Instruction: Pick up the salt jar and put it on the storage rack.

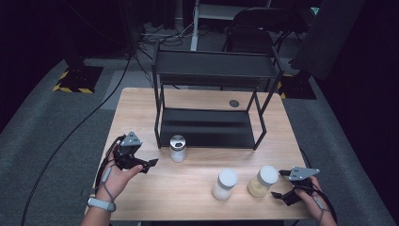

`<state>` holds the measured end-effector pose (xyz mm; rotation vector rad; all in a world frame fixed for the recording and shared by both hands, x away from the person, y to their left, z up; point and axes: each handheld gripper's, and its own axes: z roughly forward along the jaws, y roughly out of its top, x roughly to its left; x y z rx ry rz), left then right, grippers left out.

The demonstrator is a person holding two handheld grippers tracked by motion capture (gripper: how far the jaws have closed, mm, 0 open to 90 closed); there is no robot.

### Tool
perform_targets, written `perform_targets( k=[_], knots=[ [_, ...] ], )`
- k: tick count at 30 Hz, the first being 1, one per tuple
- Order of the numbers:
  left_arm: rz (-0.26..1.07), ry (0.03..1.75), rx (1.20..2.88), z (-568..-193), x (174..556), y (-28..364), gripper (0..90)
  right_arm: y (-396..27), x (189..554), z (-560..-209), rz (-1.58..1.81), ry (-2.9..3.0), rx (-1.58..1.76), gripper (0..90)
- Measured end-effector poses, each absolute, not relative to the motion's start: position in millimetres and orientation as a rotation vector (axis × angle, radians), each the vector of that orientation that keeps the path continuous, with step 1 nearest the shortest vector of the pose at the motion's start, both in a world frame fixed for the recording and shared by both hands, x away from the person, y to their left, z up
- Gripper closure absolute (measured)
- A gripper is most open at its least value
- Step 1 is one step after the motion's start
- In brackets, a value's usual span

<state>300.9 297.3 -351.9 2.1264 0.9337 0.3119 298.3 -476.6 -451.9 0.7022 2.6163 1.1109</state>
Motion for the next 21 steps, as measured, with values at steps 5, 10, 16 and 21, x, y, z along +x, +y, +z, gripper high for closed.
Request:
perform_targets(
  k=[5,10,16,21],
  knots=[
    [0.312,0.909,2.119,-350.3,308.3,293.3,6.2,-476.6,298.4,-451.9,1.111,2.616,0.702,0.0],
    [0.332,0.853,2.135,-350.8,315.1,283.3,9.4,-476.6,298.3,-451.9,1.111,2.616,0.702,0.0],
    [0.336,0.828,2.134,-350.9,322.4,273.5,9.0,-476.6,298.3,-451.9,1.111,2.616,0.702,0.0],
    [0.355,0.802,2.136,-352.2,326.9,264.9,9.4,-476.6,298.3,-451.9,1.111,2.616,0.702,0.0]
  ],
)
